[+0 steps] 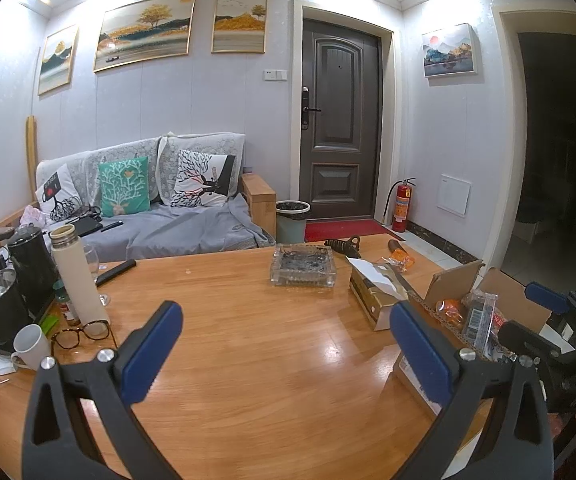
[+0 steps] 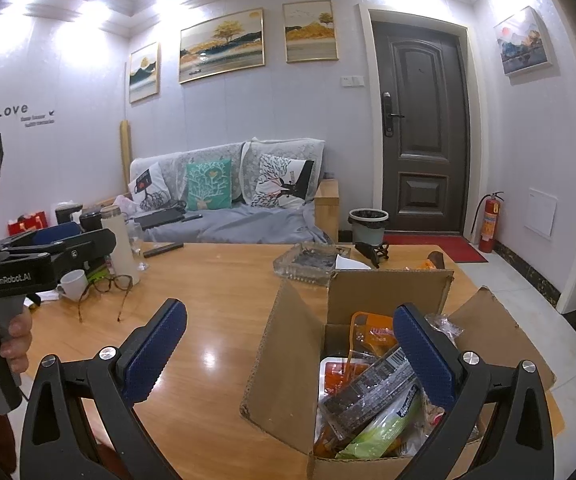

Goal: Organize snacks

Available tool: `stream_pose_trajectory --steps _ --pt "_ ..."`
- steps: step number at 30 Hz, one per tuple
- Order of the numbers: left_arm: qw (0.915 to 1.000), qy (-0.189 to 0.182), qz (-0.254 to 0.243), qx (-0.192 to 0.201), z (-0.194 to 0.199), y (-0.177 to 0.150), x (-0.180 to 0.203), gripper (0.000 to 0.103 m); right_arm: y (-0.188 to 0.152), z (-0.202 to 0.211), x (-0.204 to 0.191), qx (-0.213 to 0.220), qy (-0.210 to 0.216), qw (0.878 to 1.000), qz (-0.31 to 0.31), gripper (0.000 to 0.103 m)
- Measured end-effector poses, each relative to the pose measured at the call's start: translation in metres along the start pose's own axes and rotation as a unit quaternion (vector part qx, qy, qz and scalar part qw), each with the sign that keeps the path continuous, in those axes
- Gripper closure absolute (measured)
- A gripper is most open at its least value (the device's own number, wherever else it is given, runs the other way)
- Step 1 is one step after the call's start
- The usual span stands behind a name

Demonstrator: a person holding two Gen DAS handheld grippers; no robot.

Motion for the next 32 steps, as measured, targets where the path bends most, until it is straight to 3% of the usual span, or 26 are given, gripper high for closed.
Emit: stream_pose_trajectory --steps 32 --pt "1.0 -0.007 -0.002 -0.002 -0.0012 0.001 -0.0008 0.001 -0.0021 0.0012 -0.003 -0.005 -0.005 1.0 -0.013 0.0"
Point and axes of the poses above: each gripper's, at about its wrist camera, not at the fingertips, and z roughly against the way its jaws point, x to its right, y to its top, the point moved 2 cm from there along -z, roughly the way its jaws point, and after that the axes turned 8 degrees about z, right-handed, at the moved point
